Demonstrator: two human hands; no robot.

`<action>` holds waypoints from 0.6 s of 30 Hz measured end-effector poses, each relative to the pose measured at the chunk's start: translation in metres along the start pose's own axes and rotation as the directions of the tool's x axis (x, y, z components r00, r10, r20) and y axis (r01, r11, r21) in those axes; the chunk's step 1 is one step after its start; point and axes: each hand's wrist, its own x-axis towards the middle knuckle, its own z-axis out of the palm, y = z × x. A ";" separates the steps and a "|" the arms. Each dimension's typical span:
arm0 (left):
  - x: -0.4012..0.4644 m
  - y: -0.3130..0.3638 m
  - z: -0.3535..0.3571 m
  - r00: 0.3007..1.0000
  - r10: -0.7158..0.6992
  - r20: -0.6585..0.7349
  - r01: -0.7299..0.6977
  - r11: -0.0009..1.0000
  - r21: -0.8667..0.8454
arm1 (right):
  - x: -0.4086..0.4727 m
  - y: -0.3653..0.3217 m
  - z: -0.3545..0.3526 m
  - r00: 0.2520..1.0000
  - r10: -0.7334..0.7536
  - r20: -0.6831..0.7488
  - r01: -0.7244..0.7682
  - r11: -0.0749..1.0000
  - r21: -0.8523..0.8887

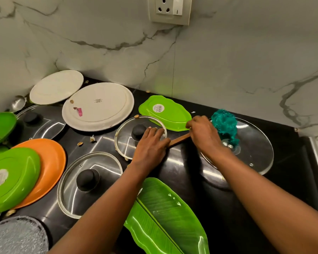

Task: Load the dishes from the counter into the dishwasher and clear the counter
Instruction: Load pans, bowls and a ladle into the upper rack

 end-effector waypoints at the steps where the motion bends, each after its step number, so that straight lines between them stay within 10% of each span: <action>1: 0.002 -0.006 0.001 1.000 -0.011 -0.003 0.011 1.000 -0.011 | 0.013 0.006 -0.003 0.998 0.065 0.009 -0.065 0.998 -0.002; 7: 0.020 -0.028 0.006 0.998 -0.064 0.010 0.064 0.998 0.021 | 0.084 0.058 -0.021 0.886 0.328 0.329 -0.284 0.942 -0.178; 11: 0.034 -0.029 0.015 0.989 -0.133 0.060 0.131 0.991 0.041 | 0.108 0.068 -0.024 0.715 0.282 0.640 -0.136 0.954 -0.268; 18: 0.042 -0.026 0.018 0.965 -0.245 0.096 0.243 0.970 0.033 | 0.113 0.050 -0.016 0.586 0.279 0.761 -0.085 0.955 -0.285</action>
